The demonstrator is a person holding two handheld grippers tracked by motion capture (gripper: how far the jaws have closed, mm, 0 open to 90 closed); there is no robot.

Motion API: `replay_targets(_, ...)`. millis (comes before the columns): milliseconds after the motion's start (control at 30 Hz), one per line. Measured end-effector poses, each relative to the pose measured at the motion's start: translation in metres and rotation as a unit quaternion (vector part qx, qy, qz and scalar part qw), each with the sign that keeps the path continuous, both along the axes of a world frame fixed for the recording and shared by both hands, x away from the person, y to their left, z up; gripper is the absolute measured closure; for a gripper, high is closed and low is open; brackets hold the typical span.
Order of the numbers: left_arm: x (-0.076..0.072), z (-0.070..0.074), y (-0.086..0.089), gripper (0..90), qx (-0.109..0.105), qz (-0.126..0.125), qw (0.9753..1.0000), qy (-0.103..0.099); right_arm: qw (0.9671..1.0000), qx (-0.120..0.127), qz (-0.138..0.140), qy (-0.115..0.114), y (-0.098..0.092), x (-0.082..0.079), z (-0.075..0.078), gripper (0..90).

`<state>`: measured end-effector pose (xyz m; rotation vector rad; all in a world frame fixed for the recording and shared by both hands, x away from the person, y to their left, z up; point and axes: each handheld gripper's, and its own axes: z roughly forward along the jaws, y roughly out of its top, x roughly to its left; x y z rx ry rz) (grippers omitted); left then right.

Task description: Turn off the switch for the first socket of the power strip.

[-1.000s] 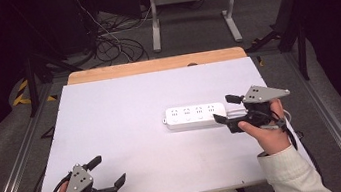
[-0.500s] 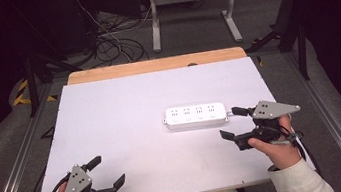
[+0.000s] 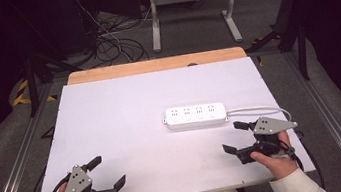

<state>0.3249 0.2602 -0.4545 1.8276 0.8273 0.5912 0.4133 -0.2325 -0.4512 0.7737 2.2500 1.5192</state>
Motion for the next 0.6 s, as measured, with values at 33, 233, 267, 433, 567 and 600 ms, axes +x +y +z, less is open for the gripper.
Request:
replay_targets(33,0.0,0.0,0.0,5.7,-0.001,0.0,1.0,0.0,1.0,0.0,0.0,-0.002,0.0,-0.001,-0.002,11.6)
replay_targets(233,0.0,-0.001,0.001,4.9,0.0,-0.002,1.0,0.001,0.9996,-0.027,-0.006,0.002,0.003,-0.005,-0.017,11.4)
replay_targets(267,0.0,-0.001,0.001,4.8,0.0,-0.002,1.0,0.001,0.9995,-0.031,-0.005,0.005,0.003,-0.005,-0.02,11.4)
replay_targets(433,0.001,-0.002,0.0,4.9,0.005,0.001,1.0,0.005,0.9982,-0.059,-0.008,0.004,0.005,-0.007,-0.029,11.5)
replay_targets(567,0.003,-0.005,-0.001,4.8,-0.006,0.004,0.9999,0.013,0.9965,-0.08,-0.025,-0.005,0.005,-0.006,-0.03,11.6)
replay_targets(600,0.003,-0.006,-0.001,4.9,-0.01,0.004,0.9998,0.015,0.9964,-0.079,-0.028,-0.01,0.004,-0.006,-0.029,11.7)
